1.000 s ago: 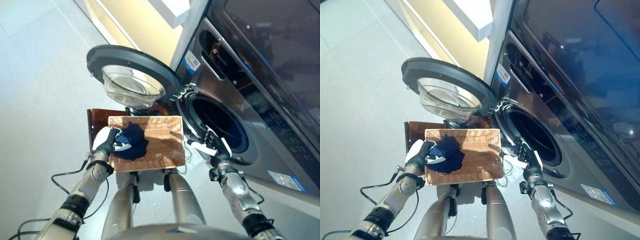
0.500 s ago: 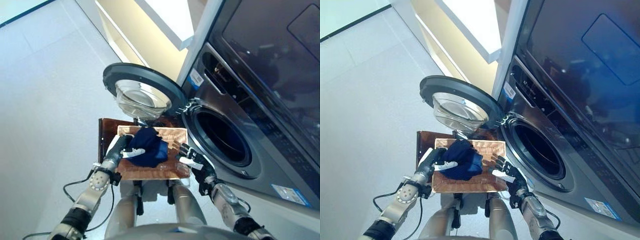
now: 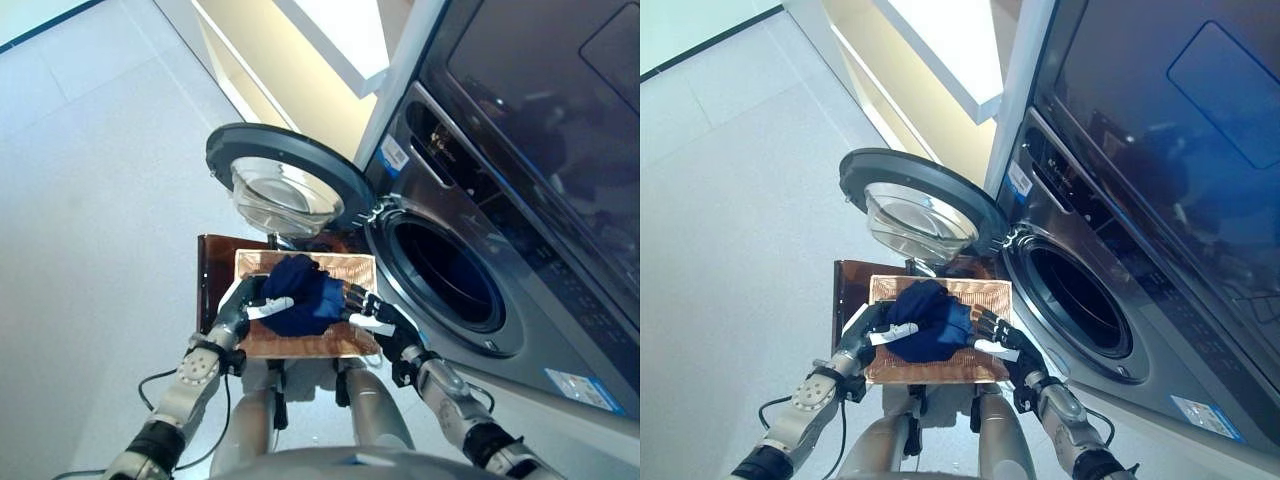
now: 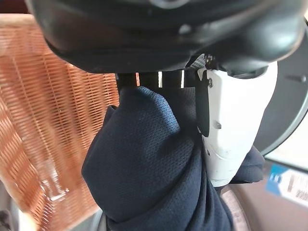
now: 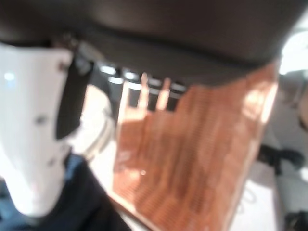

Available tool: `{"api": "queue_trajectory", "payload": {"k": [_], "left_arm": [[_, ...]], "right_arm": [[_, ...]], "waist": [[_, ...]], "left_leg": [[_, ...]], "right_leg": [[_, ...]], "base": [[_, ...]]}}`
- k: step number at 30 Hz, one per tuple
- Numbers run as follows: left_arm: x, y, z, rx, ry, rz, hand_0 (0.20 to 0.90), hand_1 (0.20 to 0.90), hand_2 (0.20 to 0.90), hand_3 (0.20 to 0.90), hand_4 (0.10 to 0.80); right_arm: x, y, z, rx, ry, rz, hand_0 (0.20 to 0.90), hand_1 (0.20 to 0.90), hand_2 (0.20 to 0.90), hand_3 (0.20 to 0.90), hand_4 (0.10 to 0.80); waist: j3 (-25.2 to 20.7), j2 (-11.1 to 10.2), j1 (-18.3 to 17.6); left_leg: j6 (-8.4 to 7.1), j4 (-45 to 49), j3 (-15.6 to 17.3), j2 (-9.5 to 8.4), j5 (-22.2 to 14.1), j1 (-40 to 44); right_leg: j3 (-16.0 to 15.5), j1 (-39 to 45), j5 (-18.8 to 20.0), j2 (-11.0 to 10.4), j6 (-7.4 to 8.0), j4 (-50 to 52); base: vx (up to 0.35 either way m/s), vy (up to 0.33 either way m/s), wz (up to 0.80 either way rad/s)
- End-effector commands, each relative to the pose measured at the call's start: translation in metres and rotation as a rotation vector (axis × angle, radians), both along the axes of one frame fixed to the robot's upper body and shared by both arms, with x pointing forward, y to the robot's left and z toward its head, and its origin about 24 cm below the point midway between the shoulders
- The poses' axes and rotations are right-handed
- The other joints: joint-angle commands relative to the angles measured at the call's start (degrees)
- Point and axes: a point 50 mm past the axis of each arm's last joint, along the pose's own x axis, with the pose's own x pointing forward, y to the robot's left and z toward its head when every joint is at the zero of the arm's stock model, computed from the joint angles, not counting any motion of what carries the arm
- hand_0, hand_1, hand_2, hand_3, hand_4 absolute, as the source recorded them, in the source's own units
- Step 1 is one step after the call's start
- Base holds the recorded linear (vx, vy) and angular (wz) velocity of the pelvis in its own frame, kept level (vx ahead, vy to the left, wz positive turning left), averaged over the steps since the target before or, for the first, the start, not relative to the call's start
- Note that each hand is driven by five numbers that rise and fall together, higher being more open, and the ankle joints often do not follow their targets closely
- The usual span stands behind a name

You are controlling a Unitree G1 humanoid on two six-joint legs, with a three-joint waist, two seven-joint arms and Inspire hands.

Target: Pick up the clothes and place them into the washing machine

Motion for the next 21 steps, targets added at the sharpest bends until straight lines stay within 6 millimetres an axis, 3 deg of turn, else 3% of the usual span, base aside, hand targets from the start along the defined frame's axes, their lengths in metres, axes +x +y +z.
{"api": "queue_trajectory", "payload": {"k": [1, 7, 21], "left_arm": [[0.008, -0.012, 0.025, -0.131, -0.172, -0.024, 0.2, 0.2, 0.2, 0.2, 0.3], [0.008, -0.017, 0.022, -0.195, -0.155, -0.028, 0.2, 0.2, 0.2, 0.2, 0.3], [0.007, -0.022, 0.014, -0.163, -0.13, -0.033, 0.2, 0.2, 0.2, 0.2, 0.3]], "right_arm": [[0.002, 0.01, 0.012, 0.07, -0.076, 0.075, 0.9, 0.9, 0.9, 0.9, 0.8], [0.003, 0.02, 0.012, 0.113, -0.075, 0.102, 0.9, 0.9, 0.9, 0.9, 0.8], [-0.001, 0.037, 0.015, 0.185, -0.087, 0.116, 0.9, 0.9, 0.9, 0.9, 0.8]], "waist": [[-3.48, -0.91, -0.02], [-3.98, -0.98, 0.06], [-5.6, -1.56, 0.39]], "left_leg": [[-2.33, 3.32, -1.07, -1.14, -2.43, -5.18], [-2.31, 3.42, -1.12, -1.07, -2.54, -5.11], [-2.56, 0.96, -1.34, -1.01, -1.67, 0.3]], "right_leg": [[-0.75, 1.3, -1.85, 0.93, 0.74, -2.5], [-0.58, 1.13, -2.02, 0.95, 0.69, -2.23], [-1.04, 6.22, -2.11, 1.02, 0.84, -3.44]], "base": [[0.0, 0.0, 0.0], [0.0, 0.0, 0.0], [0.026, -0.012, 0.01]]}}
